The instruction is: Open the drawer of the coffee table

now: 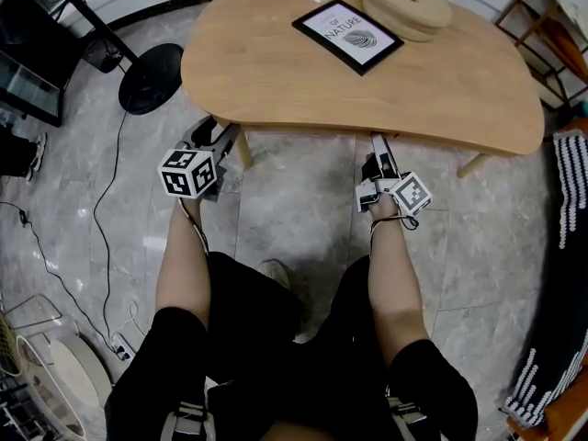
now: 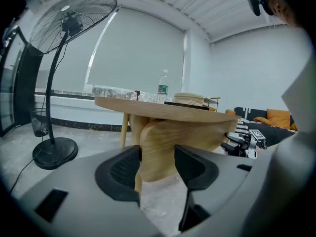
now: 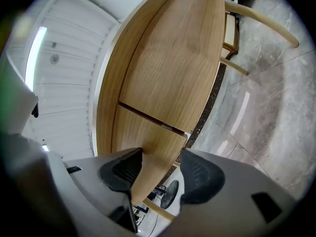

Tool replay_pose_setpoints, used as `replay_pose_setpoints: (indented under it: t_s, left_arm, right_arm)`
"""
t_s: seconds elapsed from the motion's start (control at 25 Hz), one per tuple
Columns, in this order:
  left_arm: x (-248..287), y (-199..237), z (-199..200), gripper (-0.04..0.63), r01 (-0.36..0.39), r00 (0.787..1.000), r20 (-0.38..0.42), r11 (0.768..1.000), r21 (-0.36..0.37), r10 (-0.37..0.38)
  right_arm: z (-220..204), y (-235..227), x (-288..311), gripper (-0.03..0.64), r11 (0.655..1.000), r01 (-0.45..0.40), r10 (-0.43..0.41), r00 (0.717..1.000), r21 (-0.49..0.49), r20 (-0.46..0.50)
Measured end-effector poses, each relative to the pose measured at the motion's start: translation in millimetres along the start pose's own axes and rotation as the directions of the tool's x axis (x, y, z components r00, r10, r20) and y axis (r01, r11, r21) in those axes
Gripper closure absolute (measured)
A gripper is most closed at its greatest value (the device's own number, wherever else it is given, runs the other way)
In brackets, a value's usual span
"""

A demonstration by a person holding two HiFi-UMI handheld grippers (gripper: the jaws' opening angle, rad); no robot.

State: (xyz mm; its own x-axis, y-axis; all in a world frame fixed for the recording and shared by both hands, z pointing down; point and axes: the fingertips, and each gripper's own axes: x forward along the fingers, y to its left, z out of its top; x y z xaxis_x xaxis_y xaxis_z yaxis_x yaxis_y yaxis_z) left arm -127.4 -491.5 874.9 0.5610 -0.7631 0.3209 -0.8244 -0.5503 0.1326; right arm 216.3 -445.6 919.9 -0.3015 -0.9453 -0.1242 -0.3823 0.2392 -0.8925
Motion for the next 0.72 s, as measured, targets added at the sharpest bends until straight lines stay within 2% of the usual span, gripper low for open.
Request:
replay_pose_setpoints:
  t_s: [0.12,0.72]
  left_arm:
    - [-1,-3,0,0.365,-0.01,1.0,-0.008,1.0,0.008,0.01]
    - [-22,-15,-11,0.368,-0.034,0.996,-0.081,0.996,0.081,0.041]
  right_arm:
    - [1,1,-3,0.388,1.0,0.0,0.0,1.0,0.021,-0.007]
    - [-5,11,-23,0.394,0.999,-0.032,0.033,0.999,0.033,-0.03]
